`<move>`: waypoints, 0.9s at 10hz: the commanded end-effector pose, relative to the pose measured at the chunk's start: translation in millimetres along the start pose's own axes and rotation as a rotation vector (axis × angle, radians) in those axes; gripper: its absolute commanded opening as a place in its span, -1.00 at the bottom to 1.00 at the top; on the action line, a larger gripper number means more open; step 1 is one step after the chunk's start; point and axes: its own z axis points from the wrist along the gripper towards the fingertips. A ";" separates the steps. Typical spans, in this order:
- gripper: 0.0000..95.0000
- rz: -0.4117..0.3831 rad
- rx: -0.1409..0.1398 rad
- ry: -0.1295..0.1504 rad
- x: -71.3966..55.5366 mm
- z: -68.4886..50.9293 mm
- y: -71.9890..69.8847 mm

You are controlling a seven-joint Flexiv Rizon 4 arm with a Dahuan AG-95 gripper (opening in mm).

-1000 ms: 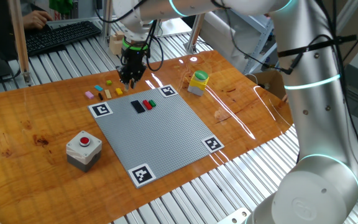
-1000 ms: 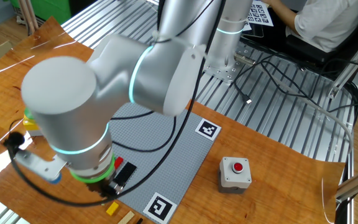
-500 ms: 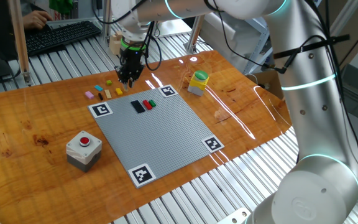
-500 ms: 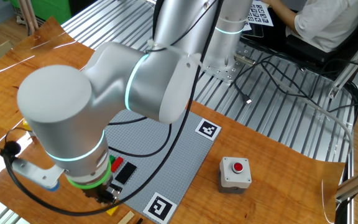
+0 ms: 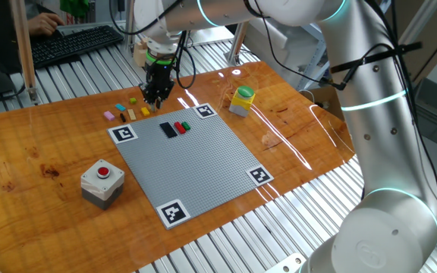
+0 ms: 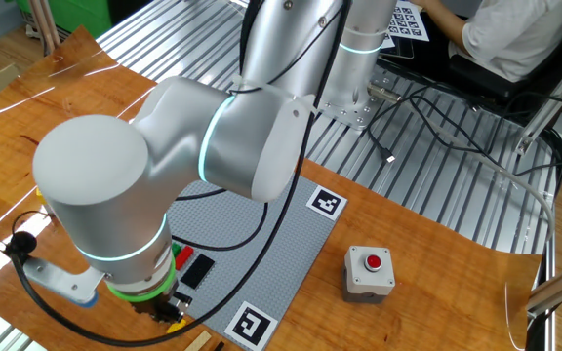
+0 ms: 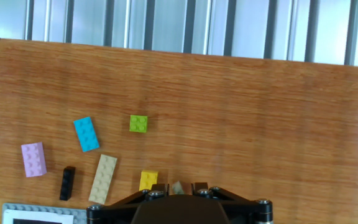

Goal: Build with small Lego blocks

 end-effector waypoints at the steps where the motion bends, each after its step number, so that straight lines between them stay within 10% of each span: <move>1: -0.60 -0.007 0.009 0.006 -1.0 0.6 -0.1; 2: -1.00 -0.012 0.010 0.006 -1.0 0.8 -0.1; 9: -1.00 0.013 0.014 0.027 0.7 -4.9 5.9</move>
